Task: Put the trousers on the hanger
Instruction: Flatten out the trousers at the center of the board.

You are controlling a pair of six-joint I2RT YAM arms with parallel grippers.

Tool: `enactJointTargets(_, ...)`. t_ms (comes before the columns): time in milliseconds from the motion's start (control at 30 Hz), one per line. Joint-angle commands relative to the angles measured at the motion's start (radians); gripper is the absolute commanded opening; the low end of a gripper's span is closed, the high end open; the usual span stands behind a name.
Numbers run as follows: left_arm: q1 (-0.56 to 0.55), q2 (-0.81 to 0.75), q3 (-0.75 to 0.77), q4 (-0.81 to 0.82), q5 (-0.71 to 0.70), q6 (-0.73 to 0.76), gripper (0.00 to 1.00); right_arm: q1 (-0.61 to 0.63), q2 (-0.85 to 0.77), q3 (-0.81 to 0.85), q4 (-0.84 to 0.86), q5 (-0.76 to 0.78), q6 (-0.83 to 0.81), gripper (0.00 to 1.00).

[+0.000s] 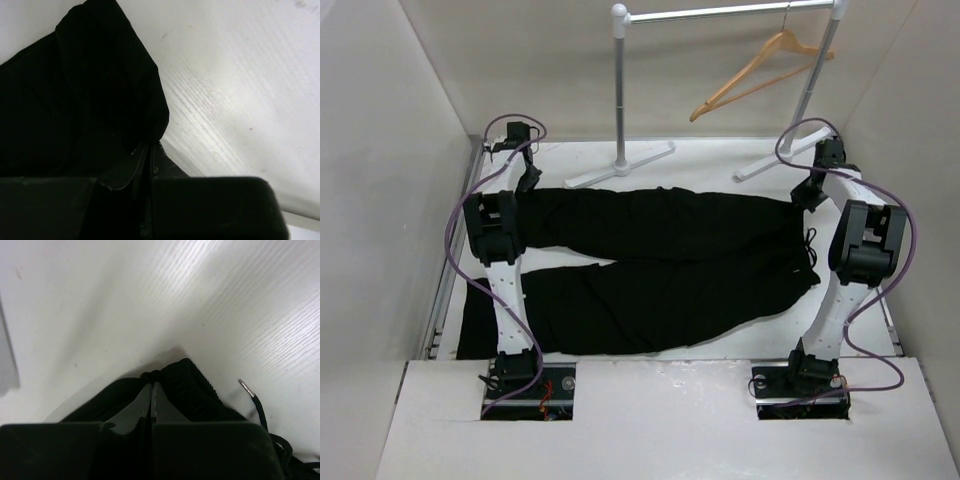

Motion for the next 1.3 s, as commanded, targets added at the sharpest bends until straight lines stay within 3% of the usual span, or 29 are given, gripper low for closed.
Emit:
enactJointTargets(0, 0.019, -0.139, -0.005, 0.068, -0.007, -0.029, 0.00, -0.023, -0.089, 0.088, 0.060, -0.005, 0.032, 0.01)
enactJointTargets(200, 0.045, -0.268, -0.173, 0.194, -0.010, -0.101, 0.00, -0.035, -0.156, 0.054, 0.120, -0.011, 0.033, 0.01)
enactJointTargets(367, 0.046, -0.105, 0.063, 0.102, 0.008, -0.101, 0.02, -0.046, -0.006, 0.230, 0.036, -0.031, 0.023, 0.02)
enactJointTargets(433, 0.042, -0.040, 0.137, 0.092, 0.018, -0.099, 0.09, -0.049, 0.034, 0.266, 0.019, -0.029, 0.029, 0.03)
enactJointTargets(533, 0.038, 0.012, 0.189, 0.085, 0.056, -0.101, 0.29, -0.045, 0.046, 0.275, 0.019, -0.021, 0.047, 0.19)
enactJointTargets(633, 0.041, -0.047, 0.136, 0.088, 0.056, -0.099, 0.48, -0.043, 0.000, 0.266, 0.021, -0.005, 0.052, 0.49)
enactJointTargets(733, 0.055, -0.219, -0.058, 0.117, 0.050, -0.087, 0.56, -0.028, -0.101, 0.205, 0.025, -0.006, 0.050, 0.63)
enactJointTargets(833, 0.065, -0.485, -0.388, 0.175, 0.042, -0.090, 0.58, 0.026, -0.274, 0.053, 0.068, -0.008, 0.047, 0.69)
enactJointTargets(933, 0.056, -0.760, -0.707, 0.171, 0.015, -0.124, 0.54, 0.115, -0.464, -0.151, 0.149, -0.012, 0.050, 0.66)
enactJointTargets(967, 0.032, -0.858, -0.813, 0.154, 0.001, -0.140, 0.50, 0.159, -0.516, -0.208, 0.165, -0.012, 0.052, 0.60)
enactJointTargets(1033, -0.016, -1.044, -0.980, 0.070, -0.024, -0.196, 0.43, 0.265, -0.607, -0.292, 0.174, -0.003, 0.058, 0.39)
enactJointTargets(1100, -0.072, -1.193, -1.091, -0.063, -0.048, -0.268, 0.34, 0.354, -0.673, -0.346, 0.168, -0.006, 0.063, 0.26)
enactJointTargets(1200, -0.085, -1.319, -1.196, -0.188, -0.088, -0.300, 0.35, 0.477, -0.763, -0.420, 0.149, -0.035, 0.066, 0.24)
enactJointTargets(1267, -0.021, -1.331, -1.246, -0.172, -0.093, -0.288, 0.38, 0.533, -0.826, -0.483, 0.154, -0.052, 0.064, 0.27)
